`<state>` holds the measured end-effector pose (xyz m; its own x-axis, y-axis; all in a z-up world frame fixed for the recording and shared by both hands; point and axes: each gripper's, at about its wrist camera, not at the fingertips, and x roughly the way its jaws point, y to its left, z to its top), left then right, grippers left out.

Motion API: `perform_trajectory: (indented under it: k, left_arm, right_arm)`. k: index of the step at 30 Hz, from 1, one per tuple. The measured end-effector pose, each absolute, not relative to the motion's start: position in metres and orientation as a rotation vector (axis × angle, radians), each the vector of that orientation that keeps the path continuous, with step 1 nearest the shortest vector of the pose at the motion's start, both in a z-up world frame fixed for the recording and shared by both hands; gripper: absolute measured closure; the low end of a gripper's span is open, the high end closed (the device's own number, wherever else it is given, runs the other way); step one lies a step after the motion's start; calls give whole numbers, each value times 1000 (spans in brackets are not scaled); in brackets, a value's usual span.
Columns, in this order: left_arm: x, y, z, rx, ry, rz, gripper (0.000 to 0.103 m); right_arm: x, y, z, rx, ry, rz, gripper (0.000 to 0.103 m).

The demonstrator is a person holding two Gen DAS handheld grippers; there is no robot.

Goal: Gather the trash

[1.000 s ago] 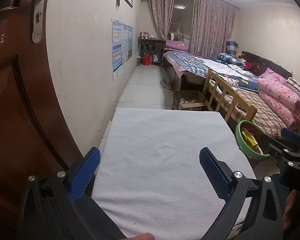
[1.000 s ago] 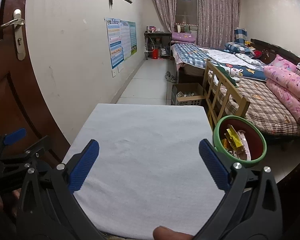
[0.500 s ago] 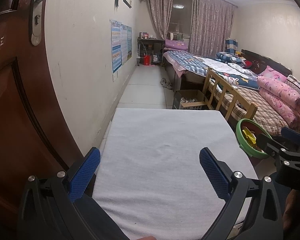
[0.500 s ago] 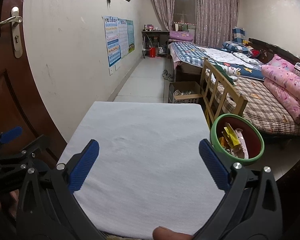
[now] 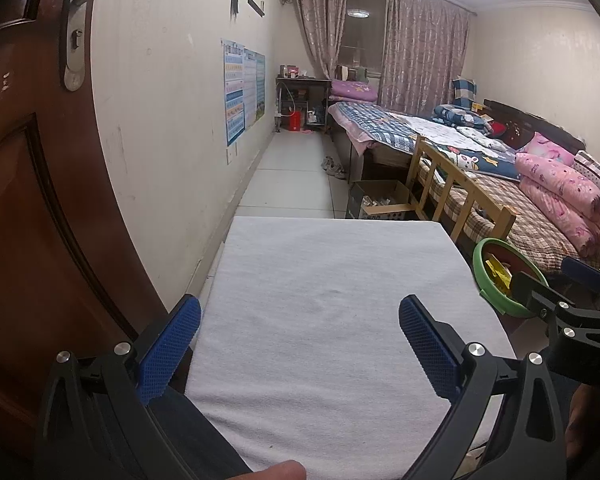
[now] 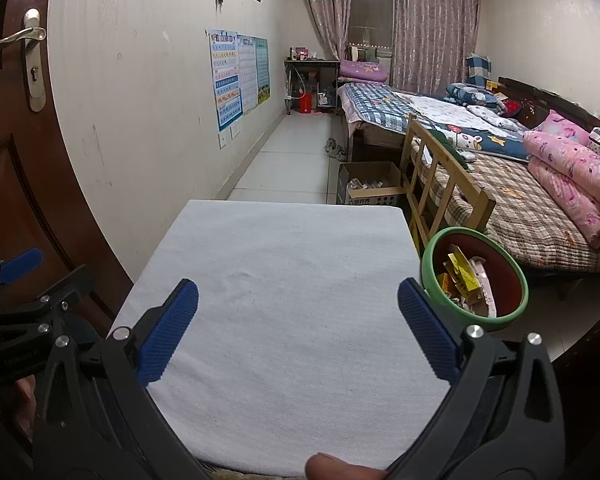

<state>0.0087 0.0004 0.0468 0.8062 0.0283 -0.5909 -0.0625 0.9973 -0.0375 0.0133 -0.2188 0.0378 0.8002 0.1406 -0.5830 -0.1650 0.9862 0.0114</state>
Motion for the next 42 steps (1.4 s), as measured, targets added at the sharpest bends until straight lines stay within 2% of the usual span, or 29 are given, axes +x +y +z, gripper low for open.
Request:
perform_trajectory:
  k: [42]
  left_arm:
    - [5,5,55,-38,597,73,8]
  right_arm:
    - [14,-224,36,-50,623,151,5]
